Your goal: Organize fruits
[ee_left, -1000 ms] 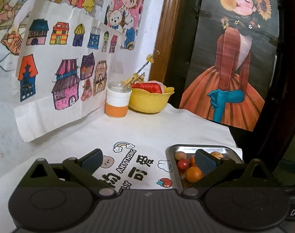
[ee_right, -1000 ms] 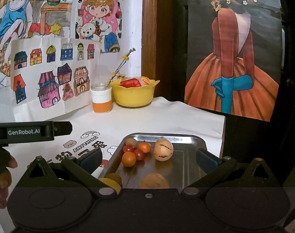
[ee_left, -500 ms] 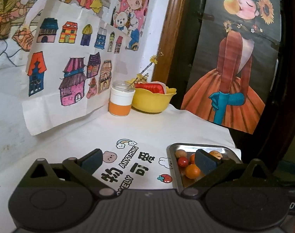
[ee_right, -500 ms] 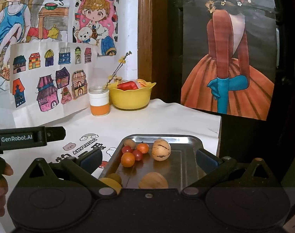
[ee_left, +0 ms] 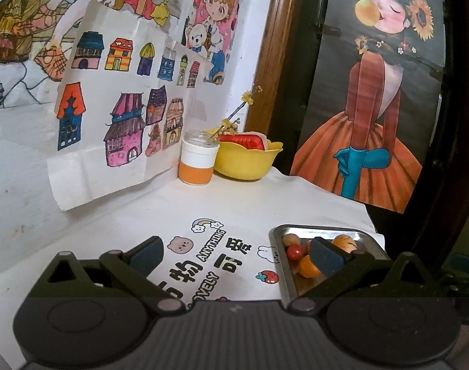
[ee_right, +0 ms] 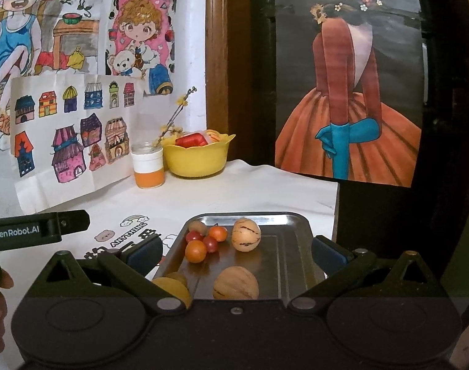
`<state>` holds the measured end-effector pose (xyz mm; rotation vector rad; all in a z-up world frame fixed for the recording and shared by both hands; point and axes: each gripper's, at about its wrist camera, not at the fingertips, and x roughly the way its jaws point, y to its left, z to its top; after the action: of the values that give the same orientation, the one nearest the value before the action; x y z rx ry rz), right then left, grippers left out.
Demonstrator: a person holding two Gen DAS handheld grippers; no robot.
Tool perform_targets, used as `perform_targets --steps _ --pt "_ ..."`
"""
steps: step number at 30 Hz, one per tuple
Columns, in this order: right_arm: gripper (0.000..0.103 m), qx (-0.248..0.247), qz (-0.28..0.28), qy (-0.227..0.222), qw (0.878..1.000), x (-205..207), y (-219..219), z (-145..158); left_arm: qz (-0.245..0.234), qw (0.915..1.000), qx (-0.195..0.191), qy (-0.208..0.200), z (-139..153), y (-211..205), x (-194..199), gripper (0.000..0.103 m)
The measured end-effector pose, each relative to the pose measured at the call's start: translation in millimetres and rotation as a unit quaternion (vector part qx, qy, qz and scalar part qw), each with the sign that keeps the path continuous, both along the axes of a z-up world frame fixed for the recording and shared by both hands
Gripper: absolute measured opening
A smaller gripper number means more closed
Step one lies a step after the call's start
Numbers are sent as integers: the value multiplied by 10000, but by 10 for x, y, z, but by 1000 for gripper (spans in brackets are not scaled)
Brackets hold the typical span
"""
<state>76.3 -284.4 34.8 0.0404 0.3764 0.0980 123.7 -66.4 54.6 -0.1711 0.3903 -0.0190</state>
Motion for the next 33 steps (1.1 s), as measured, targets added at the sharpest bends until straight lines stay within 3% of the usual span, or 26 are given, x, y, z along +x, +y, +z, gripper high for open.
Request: perform_targets --steps 33 --pt "102 134 -332 -96 9993 -365 18 -58 -230 9997 -52 -76 -140 52 -296 103"
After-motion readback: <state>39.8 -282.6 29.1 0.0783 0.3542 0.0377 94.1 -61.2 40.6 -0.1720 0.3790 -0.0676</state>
